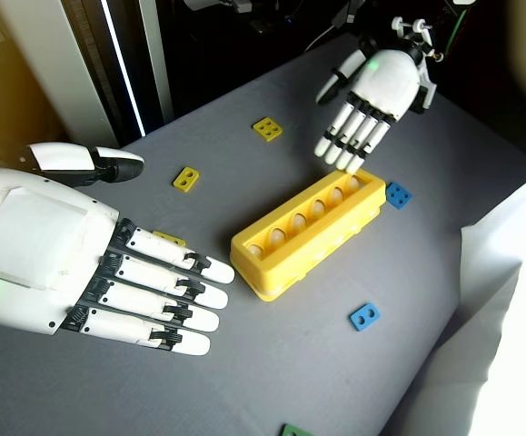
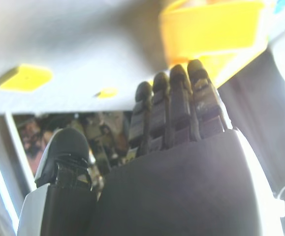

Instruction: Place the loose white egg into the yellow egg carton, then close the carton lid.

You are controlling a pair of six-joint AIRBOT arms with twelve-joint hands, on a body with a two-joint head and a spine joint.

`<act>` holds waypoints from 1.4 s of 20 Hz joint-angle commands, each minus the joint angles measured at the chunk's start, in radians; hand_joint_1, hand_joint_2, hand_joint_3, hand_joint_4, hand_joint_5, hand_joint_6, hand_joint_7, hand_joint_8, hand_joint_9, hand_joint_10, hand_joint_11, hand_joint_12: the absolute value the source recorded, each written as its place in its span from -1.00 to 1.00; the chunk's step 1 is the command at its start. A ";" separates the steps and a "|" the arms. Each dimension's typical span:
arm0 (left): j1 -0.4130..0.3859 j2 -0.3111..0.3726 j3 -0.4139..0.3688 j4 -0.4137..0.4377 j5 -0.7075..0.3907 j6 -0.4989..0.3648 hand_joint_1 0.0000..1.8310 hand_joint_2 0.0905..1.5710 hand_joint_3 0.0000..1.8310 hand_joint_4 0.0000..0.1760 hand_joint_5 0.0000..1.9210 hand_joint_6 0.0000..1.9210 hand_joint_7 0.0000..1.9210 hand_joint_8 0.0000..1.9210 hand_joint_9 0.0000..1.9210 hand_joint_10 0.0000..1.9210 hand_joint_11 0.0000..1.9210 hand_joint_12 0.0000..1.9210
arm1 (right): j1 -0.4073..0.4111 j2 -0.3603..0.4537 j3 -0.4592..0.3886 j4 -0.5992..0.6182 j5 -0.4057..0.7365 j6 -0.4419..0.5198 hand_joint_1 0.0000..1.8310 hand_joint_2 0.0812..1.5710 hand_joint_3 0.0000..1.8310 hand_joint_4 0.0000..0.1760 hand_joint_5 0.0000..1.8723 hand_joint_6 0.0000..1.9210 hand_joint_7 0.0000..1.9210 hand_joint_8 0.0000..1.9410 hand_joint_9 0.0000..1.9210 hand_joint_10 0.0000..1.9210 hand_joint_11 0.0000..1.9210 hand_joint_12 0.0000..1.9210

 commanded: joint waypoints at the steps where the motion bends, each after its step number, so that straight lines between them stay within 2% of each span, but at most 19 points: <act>1: -0.009 0.001 0.006 -0.069 0.016 0.009 -1.00 0.75 -1.00 -1.00 -0.86 -1.00 -0.88 -1.00 -0.93 -1.00 -1.00 -0.94 | 0.012 0.015 0.001 0.033 0.085 0.009 -0.83 -0.01 -0.99 -1.00 -1.00 -1.00 -1.00 -1.00 -1.00 -1.00 -1.00 -1.00; 3: -0.004 -0.015 0.006 -0.068 0.067 0.025 -1.00 0.74 -1.00 -1.00 -0.79 -1.00 -0.80 -1.00 -0.85 -1.00 -1.00 -0.72 | 0.013 0.016 -0.002 0.033 0.095 0.009 -0.81 -0.02 -0.99 -1.00 -1.00 -1.00 -1.00 -1.00 -1.00 -1.00 -1.00 -1.00; 5: 0.003 -0.023 0.000 -0.057 0.073 0.026 -1.00 0.75 -1.00 -1.00 -0.77 -1.00 -0.79 -1.00 -0.83 -1.00 -1.00 -0.68 | 0.013 0.016 -0.003 0.033 0.096 0.010 -0.79 0.00 -0.99 -1.00 -1.00 -1.00 -1.00 -1.00 -1.00 -1.00 -1.00 -1.00; 9: -0.009 -0.001 -0.012 -0.053 0.040 0.021 -1.00 0.75 -1.00 -1.00 -0.80 -1.00 -0.82 -1.00 -0.87 -1.00 -1.00 -0.77 | 0.013 0.016 -0.004 0.033 0.098 0.011 -0.80 0.02 -0.99 -1.00 -1.00 -1.00 -1.00 -1.00 -1.00 -1.00 -1.00 -1.00; 11: -0.025 0.031 -0.018 -0.057 -0.010 0.022 -1.00 0.74 -1.00 -1.00 -0.82 -0.99 -0.85 -0.99 -0.90 -1.00 -1.00 -0.85 | 0.012 0.016 -0.005 0.033 0.100 0.011 -0.80 0.02 -0.99 -1.00 -1.00 -1.00 -1.00 -1.00 -1.00 -1.00 -1.00 -1.00; 13: -0.028 0.065 -0.025 -0.057 -0.063 0.032 -1.00 0.75 -1.00 -1.00 -0.82 -1.00 -0.83 -1.00 -0.87 -1.00 -1.00 -0.75 | 0.012 0.016 -0.007 0.033 0.100 0.012 -0.79 0.02 -0.99 -1.00 -1.00 -1.00 -1.00 -1.00 -1.00 -1.00 -1.00 -1.00; 14: -0.028 0.085 -0.030 -0.056 -0.084 0.036 -1.00 0.73 -1.00 -1.00 -0.84 -1.00 -0.86 -1.00 -0.90 -1.00 -1.00 -0.80 | 0.012 0.016 -0.008 0.033 0.100 0.012 -0.80 0.03 -0.99 -1.00 -1.00 -1.00 -1.00 -1.00 -1.00 -1.00 -1.00 -1.00; 18: -0.028 0.178 -0.068 -0.057 -0.169 0.033 -1.00 0.75 -1.00 -1.00 -0.79 -0.99 -0.81 -0.99 -0.87 -0.99 -1.00 -0.75 | 0.012 0.017 -0.012 0.033 0.103 0.013 -0.80 0.03 -0.99 -1.00 -1.00 -1.00 -1.00 -1.00 -1.00 -1.00 -1.00 -1.00; 19: -0.028 0.194 -0.076 -0.053 -0.193 0.033 -1.00 0.75 -1.00 -1.00 -0.80 -1.00 -0.83 -0.99 -0.88 -1.00 -1.00 -0.81 | 0.012 0.017 -0.012 0.033 0.104 0.015 -0.79 0.03 -0.99 -1.00 -1.00 -1.00 -1.00 -1.00 -1.00 -1.00 -1.00 -1.00; 21: -0.049 0.252 -0.098 -0.042 -0.251 0.029 -1.00 0.75 -1.00 -1.00 -0.79 -1.00 -0.82 -0.99 -0.87 -0.99 -1.00 -0.77 | 0.012 0.017 -0.014 0.033 0.104 0.018 -0.79 0.03 -0.99 -1.00 -1.00 -1.00 -1.00 -1.00 -1.00 -1.00 -1.00 -1.00; 22: -0.063 0.273 -0.103 -0.038 -0.274 0.018 -1.00 0.76 -1.00 -1.00 -0.78 -1.00 -0.81 -0.99 -0.85 -0.99 -1.00 -0.71 | 0.012 0.017 -0.014 0.033 0.104 0.018 -0.81 0.03 -1.00 -1.00 -1.00 -1.00 -1.00 -1.00 -1.00 -1.00 -1.00 -1.00; 23: -0.069 0.291 -0.106 -0.039 -0.292 0.015 -1.00 0.76 -1.00 -1.00 -0.80 -1.00 -0.83 -0.99 -0.88 -0.99 -1.00 -0.79 | 0.012 0.017 -0.014 0.033 0.104 0.018 -0.83 0.03 -1.00 -1.00 -1.00 -1.00 -1.00 -1.00 -1.00 -1.00 -1.00 -1.00; 24: -0.075 0.310 -0.108 -0.036 -0.315 0.004 -1.00 0.76 -1.00 -1.00 -0.79 -0.99 -0.82 -0.99 -0.87 -0.99 -1.00 -0.78 | 0.012 0.018 -0.014 0.033 0.104 0.019 -0.86 0.03 -0.99 -1.00 -1.00 -1.00 -1.00 -1.00 -1.00 -1.00 -1.00 -1.00; 25: -0.100 0.322 -0.105 -0.015 -0.323 -0.044 -1.00 0.76 -1.00 -1.00 -0.75 -1.00 -0.78 -1.00 -0.83 -1.00 -1.00 -0.68 | 0.015 0.017 -0.014 0.033 0.104 0.020 -0.81 0.02 -1.00 -1.00 -1.00 -1.00 -1.00 -1.00 -1.00 -1.00 -1.00 -1.00; 26: -0.100 0.328 -0.095 -0.012 -0.316 -0.076 -1.00 0.75 -1.00 -1.00 -0.76 -1.00 -0.77 -1.00 -0.82 -1.00 -1.00 -0.68 | 0.017 0.017 -0.014 0.033 0.104 0.022 -0.82 0.02 -1.00 -1.00 -1.00 -1.00 -1.00 -1.00 -1.00 -1.00 -1.00 -1.00; 28: -0.093 0.332 -0.081 -0.015 -0.309 -0.076 -1.00 0.75 -1.00 -1.00 -0.80 -1.00 -0.82 -1.00 -0.86 -1.00 -1.00 -0.74 | 0.016 0.017 -0.014 0.033 0.101 0.027 -0.80 0.04 -0.99 -1.00 -1.00 -1.00 -1.00 -1.00 -1.00 -1.00 -1.00 -1.00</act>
